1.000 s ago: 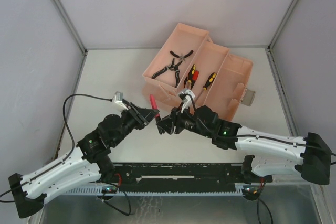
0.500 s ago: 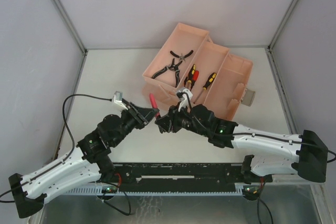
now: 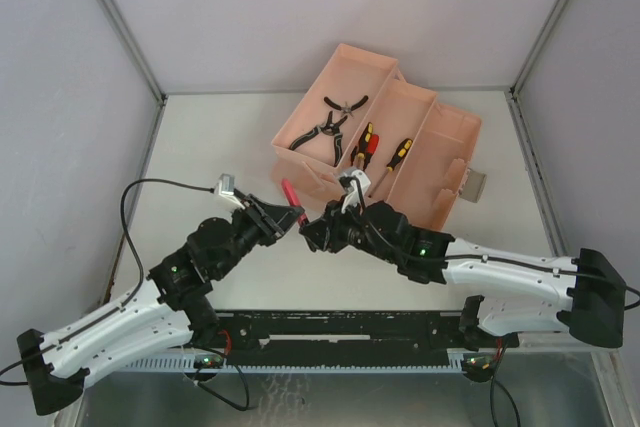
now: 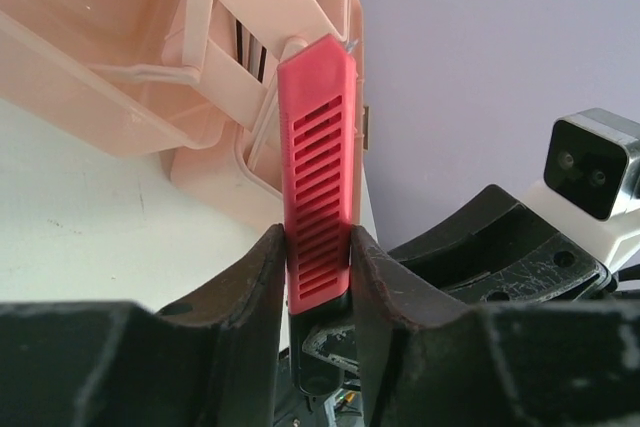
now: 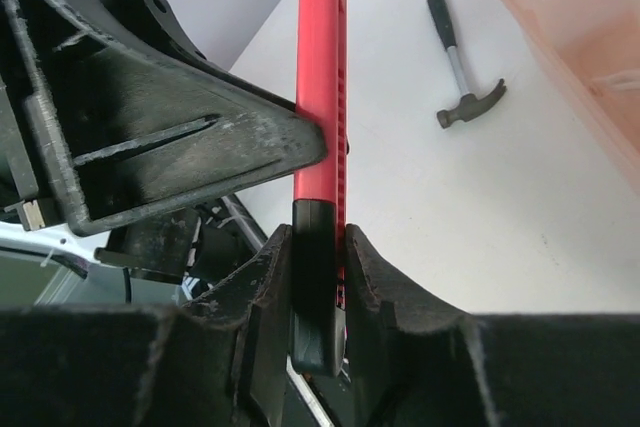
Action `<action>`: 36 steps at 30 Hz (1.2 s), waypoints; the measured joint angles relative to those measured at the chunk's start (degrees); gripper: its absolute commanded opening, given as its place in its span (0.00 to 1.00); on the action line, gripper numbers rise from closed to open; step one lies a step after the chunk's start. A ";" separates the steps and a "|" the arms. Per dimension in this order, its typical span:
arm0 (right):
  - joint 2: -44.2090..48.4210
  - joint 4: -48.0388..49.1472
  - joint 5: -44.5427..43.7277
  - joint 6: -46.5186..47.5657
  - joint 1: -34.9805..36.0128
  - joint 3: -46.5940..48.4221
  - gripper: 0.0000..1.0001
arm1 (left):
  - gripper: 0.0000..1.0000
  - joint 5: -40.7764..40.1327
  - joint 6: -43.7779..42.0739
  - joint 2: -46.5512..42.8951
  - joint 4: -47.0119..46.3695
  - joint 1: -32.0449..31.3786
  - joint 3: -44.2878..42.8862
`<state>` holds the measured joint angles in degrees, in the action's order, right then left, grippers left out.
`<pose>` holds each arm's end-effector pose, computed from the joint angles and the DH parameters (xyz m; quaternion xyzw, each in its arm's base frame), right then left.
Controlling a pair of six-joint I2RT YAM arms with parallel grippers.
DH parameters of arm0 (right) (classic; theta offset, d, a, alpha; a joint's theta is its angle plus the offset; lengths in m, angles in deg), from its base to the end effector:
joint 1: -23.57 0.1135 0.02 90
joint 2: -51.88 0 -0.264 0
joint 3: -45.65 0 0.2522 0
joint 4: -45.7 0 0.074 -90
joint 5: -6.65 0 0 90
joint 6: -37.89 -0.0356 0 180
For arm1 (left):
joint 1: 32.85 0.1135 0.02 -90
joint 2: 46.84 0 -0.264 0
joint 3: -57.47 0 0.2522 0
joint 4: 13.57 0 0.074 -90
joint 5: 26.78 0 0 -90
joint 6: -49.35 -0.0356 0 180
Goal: Pack the tool kit
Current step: Place the knife in the toolbox.
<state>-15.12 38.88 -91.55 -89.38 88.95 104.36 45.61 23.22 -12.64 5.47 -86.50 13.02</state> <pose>0.1179 0.2450 0.2917 -0.1501 0.7788 0.4380 0.4233 0.1014 -0.1197 0.2903 -0.1661 0.7384 -0.4896 0.4329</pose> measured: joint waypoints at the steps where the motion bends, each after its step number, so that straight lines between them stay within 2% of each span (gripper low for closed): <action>1: 0.22 -0.31 -0.42 0.00 0.04 0.00 0.00 | 0.58 0.07 -0.20 0.07 0.00 -0.02 0.00; 4: 1.27 -2.12 -2.93 0.02 0.04 0.00 0.00 | 0.82 0.13 -2.34 -0.04 1.66 -0.09 -0.33; 6: 2.38 -3.02 -5.11 0.02 -0.04 -0.11 0.00 | 0.93 -0.02 -4.55 -0.07 4.33 -0.09 -1.18; 8: 3.76 -3.32 -6.69 0.00 -0.17 -0.55 0.00 | 0.99 -0.09 -6.40 -0.09 6.95 -0.09 -2.32; 14: 12.09 -5.20 -12.22 -0.37 -2.01 -4.61 0.00 | 1.00 -0.85 -9.62 -2.27 12.09 -0.13 -4.31; 18: 21.11 -7.15 -15.54 -1.68 -6.62 -9.81 0.00 | 1.00 -3.17 -10.43 -4.83 15.65 -0.13 -4.31; 22: 31.36 -11.15 -15.37 -4.74 -18.67 -16.15 0.00 | 1.00 -5.09 -10.54 -7.87 18.53 -0.13 -4.31; 26: 37.38 -14.88 -12.13 -6.95 -29.35 -19.61 0.00 | 1.00 -6.27 -10.49 -9.33 19.54 -0.13 -4.31; 30: 37.64 -16.50 -6.58 -8.22 -36.39 -20.59 0.00 | 1.00 -6.69 -10.51 -8.87 19.80 -0.13 -4.31; 36: 32.70 -17.07 -1.97 -9.03 -39.93 -20.68 0.00 | 1.00 -6.71 -10.54 -5.38 20.87 -0.13 -4.31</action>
<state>17.58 21.81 -93.52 -98.41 49.02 83.68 38.90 12.69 -18.02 26.35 -86.63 8.71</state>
